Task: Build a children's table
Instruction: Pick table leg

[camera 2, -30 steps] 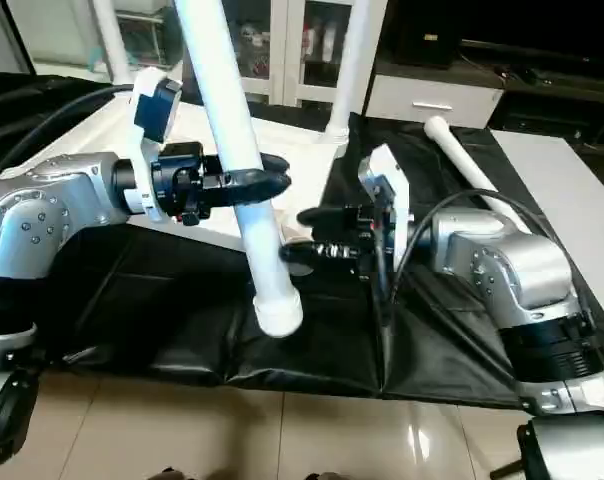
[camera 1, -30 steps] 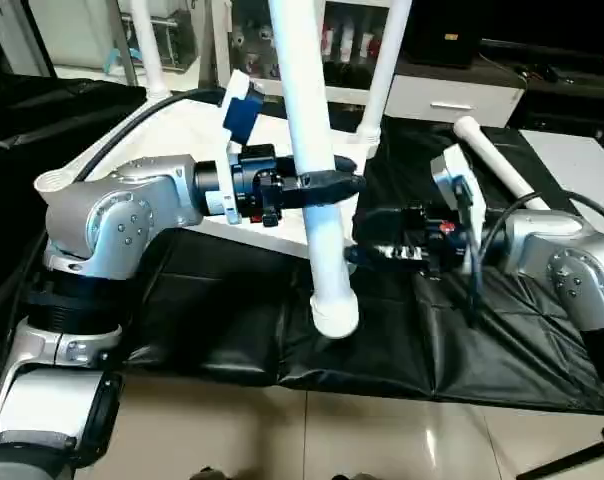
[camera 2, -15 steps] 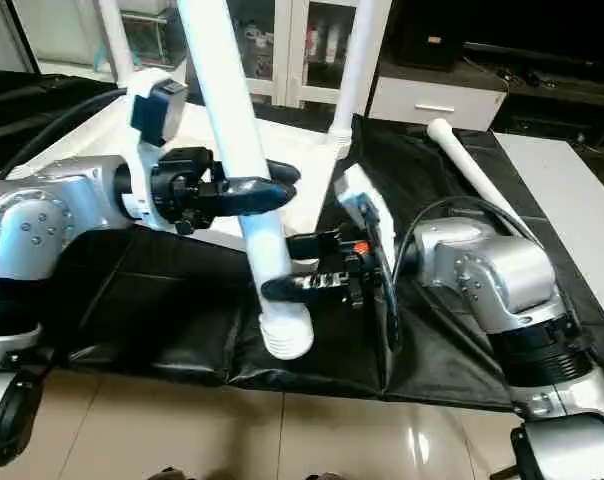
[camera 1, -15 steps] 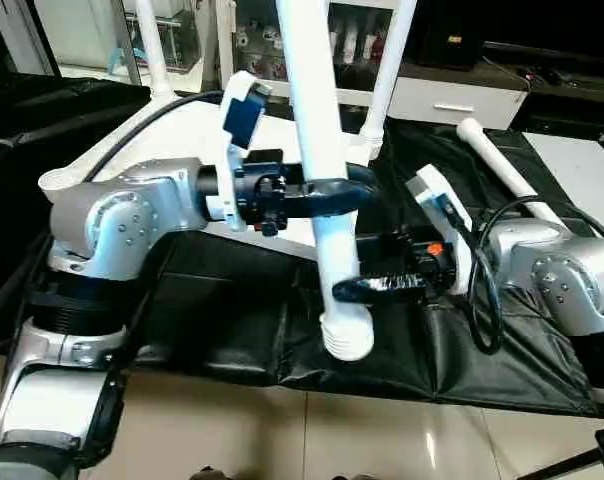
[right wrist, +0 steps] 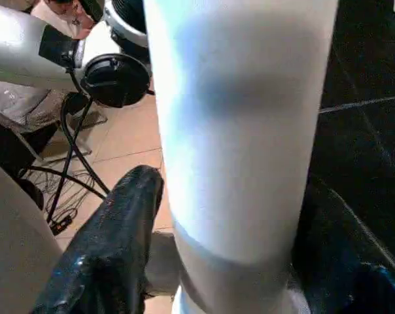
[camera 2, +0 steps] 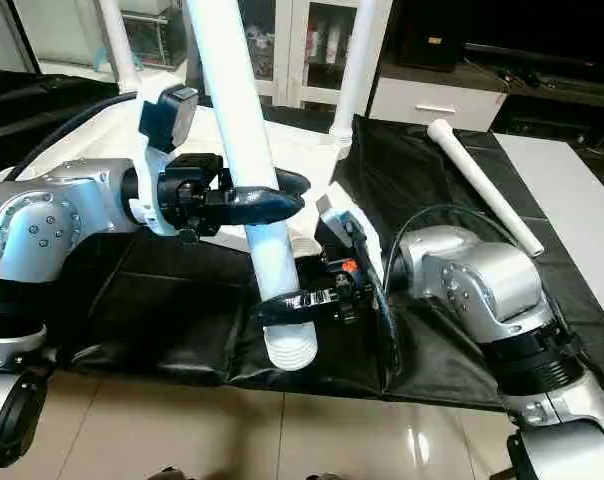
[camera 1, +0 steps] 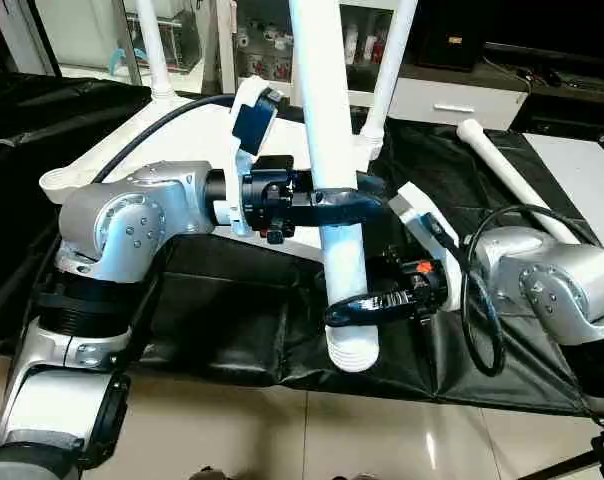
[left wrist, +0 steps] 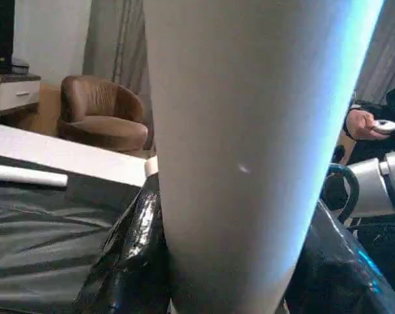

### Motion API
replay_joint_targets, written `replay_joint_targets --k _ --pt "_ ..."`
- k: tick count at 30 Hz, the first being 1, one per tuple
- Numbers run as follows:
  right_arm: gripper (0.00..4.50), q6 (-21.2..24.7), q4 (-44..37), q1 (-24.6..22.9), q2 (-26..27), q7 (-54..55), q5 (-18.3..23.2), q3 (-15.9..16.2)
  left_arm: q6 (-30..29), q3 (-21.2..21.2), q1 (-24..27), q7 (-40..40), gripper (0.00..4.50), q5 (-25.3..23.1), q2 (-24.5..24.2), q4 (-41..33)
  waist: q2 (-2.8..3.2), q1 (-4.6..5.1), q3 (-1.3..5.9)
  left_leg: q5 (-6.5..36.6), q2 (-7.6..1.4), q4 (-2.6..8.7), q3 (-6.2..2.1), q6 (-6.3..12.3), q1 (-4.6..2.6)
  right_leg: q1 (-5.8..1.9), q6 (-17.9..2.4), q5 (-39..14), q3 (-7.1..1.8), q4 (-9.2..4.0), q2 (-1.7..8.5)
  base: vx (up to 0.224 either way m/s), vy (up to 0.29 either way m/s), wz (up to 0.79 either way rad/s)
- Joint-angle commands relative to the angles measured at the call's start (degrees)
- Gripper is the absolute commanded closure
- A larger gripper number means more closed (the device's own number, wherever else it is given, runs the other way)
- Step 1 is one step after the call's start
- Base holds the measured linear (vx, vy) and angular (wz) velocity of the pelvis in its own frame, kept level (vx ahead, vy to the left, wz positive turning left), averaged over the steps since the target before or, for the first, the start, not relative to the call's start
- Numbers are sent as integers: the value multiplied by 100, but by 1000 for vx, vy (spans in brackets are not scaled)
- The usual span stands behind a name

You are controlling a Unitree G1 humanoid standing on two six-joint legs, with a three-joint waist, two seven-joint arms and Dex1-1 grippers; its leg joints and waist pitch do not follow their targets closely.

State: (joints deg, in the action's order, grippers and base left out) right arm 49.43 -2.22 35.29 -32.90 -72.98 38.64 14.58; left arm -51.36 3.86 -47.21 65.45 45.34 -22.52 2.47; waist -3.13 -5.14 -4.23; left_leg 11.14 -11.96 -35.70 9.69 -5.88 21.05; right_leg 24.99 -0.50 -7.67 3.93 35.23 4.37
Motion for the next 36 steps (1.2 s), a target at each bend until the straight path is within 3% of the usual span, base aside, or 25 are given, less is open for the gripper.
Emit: replay_joint_targets --k 1,8,17,20,32,36 --pt "196 36 -192 -56 -85 -57 10 101 -3 36 -109 -10 268 14 2 -131 -21 -16 463 841 -55 408 25 -1 -5 -402 -832 -2180 -209 -409 284 0 0 0" --pt "257 31 -250 -122 -95 -97 -111 200 -24 69 -96 14 268 4 6 -172 -17 -16 463 823 -61 413 20 -1 -4 -403 -857 -2107 -211 -396 284 0 0 0" --pt "262 -49 -211 -199 30 138 -181 115 19 18 -152 -367 268 -169 125 -21 -15 -21 471 847 -57 406 20 -6 -5 -405 -826 -2170 -206 -407 285 0 0 0" --pt "262 -65 -169 -218 73 243 -159 -9 -57 -50 -173 -376 198 -100 147 43 -13 -23 479 816 -51 401 22 -6 -3 -406 -826 -2151 -205 -404 282 0 0 0" --pt "264 18 -122 -316 -298 332 72 -747 -336 -203 90 -169 112 204 -50 -70 1 -43 488 817 -51 397 26 -4 -10 -416 -886 -2024 -206 -392 280 0 0 0" --pt "264 8 -132 -393 -420 422 77 -929 -194 -215 146 -264 83 58 -48 -37 21 -51 492 869 -51 399 24 -7 -10 -421 -887 -2040 -199 -405 272 0 0 0"
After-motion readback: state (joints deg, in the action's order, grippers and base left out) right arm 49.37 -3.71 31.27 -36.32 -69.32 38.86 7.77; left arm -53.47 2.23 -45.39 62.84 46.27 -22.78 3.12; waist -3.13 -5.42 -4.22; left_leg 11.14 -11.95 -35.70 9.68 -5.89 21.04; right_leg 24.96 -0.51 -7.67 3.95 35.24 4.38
